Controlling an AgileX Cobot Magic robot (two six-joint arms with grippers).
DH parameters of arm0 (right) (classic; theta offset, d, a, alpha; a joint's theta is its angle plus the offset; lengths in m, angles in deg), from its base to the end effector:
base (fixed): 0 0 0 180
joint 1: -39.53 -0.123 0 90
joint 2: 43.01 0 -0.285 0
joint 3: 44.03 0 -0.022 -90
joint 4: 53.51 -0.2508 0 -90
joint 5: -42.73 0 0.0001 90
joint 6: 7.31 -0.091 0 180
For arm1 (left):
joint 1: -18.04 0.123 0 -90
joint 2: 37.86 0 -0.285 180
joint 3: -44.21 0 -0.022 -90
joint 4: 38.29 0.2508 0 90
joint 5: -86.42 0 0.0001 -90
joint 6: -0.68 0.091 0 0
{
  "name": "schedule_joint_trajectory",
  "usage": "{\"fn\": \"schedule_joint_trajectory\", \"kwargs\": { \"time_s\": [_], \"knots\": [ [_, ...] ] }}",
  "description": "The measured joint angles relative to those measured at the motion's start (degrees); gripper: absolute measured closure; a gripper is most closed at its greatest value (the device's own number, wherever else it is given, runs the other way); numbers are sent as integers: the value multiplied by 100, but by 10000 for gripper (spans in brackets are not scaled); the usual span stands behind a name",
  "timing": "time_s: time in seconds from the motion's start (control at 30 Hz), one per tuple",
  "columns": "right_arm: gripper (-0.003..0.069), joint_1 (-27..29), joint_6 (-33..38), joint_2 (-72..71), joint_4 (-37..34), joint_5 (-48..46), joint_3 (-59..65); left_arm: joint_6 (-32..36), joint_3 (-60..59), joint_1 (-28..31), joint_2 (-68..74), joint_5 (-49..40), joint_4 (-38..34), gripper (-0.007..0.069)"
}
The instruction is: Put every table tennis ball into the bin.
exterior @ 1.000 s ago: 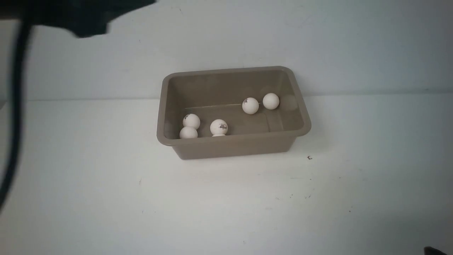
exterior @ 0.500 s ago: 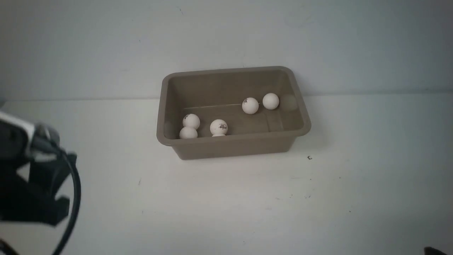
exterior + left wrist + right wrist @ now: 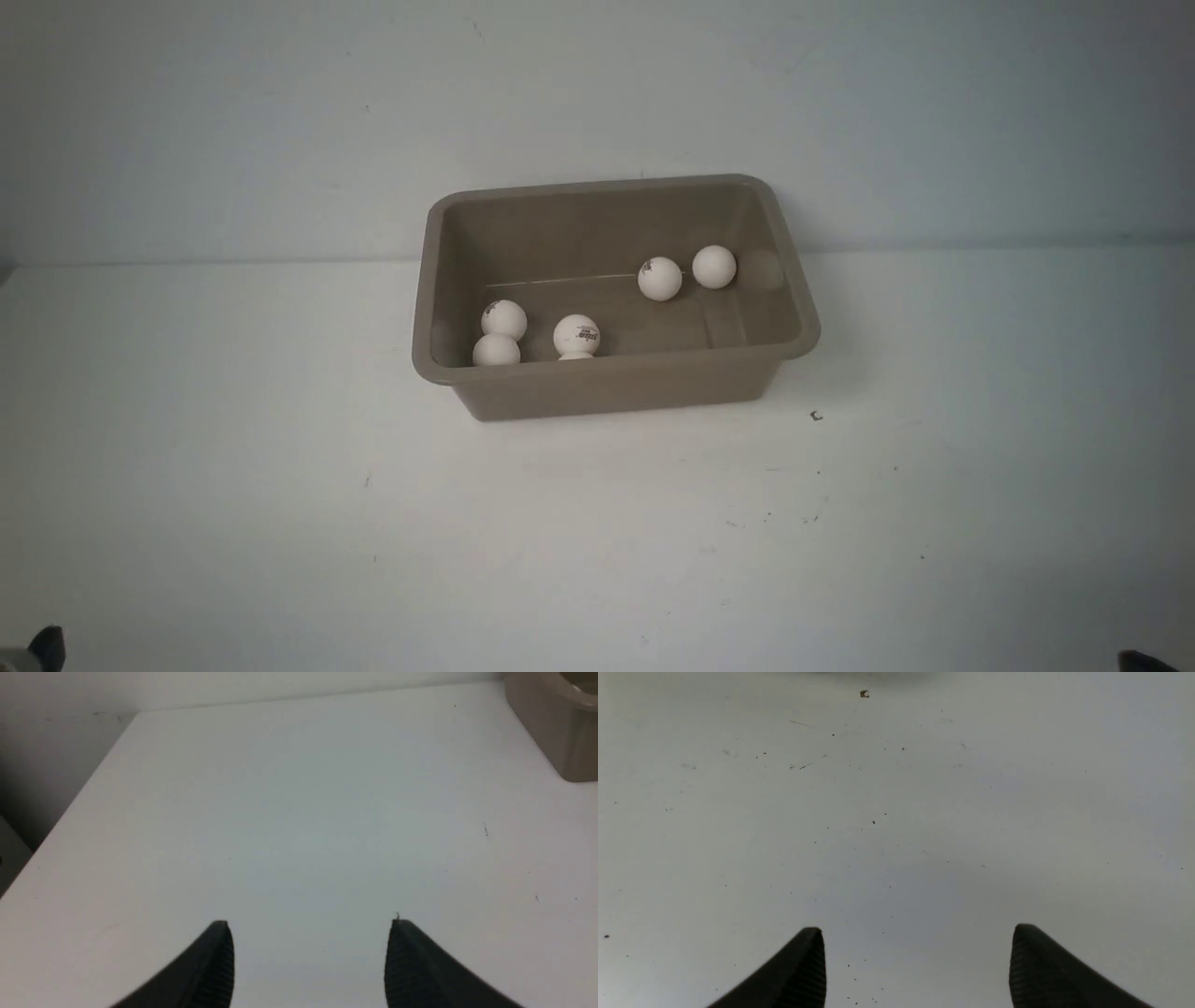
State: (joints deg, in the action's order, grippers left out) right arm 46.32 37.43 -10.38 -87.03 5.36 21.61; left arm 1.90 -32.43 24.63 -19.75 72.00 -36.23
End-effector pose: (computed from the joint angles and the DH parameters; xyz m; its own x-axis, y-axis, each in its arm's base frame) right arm 0.0793 0.0213 0.2063 -0.5789 -0.2081 -0.7884 -0.3239 0.9460 -0.0119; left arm 0.0663 0.0085 0.1828 -0.3325 0.0180 -0.9429 -0.1047 0.9929 0.0559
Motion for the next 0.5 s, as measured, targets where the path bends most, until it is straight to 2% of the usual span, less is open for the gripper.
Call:
{"fn": "schedule_joint_trajectory", "kwargs": {
  "time_s": [0.23, 0.5],
  "knots": [
    [177, 0, 0, 0, -11, -6, 0, 37, -169, 11, -481, -155, 60, 228],
    [177, 0, 0, 0, -61, -12, 0, 103, -205, 11, -1079, -812, 172, 228]
  ]
}}
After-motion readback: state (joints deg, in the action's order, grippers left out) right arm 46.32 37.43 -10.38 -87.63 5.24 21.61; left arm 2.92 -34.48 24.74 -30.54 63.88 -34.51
